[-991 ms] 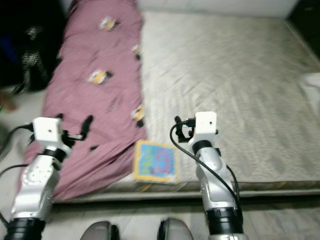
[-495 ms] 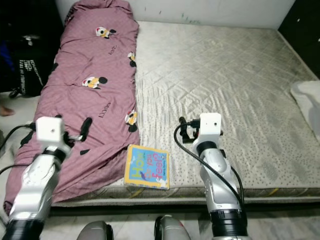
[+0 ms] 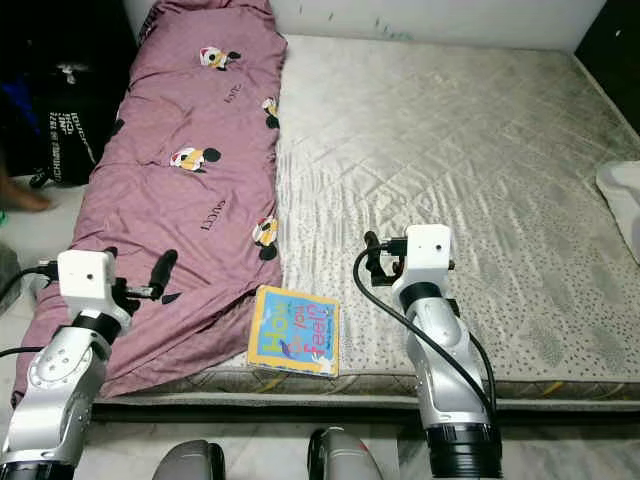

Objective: Clean up the room

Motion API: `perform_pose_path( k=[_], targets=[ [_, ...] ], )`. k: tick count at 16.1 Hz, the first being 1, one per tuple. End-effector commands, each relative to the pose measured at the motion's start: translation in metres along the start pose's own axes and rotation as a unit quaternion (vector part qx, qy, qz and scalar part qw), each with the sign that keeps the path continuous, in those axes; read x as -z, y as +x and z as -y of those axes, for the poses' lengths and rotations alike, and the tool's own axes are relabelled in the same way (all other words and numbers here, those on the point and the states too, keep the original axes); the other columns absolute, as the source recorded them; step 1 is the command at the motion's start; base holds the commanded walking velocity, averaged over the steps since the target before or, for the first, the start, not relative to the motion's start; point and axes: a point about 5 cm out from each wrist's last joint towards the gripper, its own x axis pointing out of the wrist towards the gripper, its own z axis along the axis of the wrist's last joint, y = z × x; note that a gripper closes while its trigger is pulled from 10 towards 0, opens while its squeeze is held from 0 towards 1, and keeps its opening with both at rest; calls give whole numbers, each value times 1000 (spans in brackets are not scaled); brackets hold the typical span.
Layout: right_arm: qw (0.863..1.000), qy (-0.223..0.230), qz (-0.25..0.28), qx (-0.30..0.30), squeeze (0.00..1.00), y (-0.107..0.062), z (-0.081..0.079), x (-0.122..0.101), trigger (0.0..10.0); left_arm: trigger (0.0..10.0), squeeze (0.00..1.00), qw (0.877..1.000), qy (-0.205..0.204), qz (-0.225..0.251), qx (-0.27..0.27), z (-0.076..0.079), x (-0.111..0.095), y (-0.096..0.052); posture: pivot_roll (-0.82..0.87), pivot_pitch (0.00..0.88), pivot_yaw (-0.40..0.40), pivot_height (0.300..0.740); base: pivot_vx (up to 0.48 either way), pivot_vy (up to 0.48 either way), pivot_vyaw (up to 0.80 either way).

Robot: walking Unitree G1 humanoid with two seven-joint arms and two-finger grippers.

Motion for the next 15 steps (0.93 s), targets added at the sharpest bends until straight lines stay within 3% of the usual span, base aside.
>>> perform_pose_path(
  k=[1,6,15],
  targets=[
    [1000,-1,4,3,0,-2,2,-1,10000,10000,0,1000,3,1,0,1,-2,-1,30,147,-39,682,0,0,0],
    [1000,-4,-5,3,0,-9,2,5,10000,10000,0,1000,4,6,-3,8,-1,-4,33,140,-43,618,0,0,0],
    [1000,-8,-17,2,0,-13,-2,11,10000,10000,0,1000,-2,4,3,15,0,-7,43,163,-50,613,0,0,0]
  ],
)
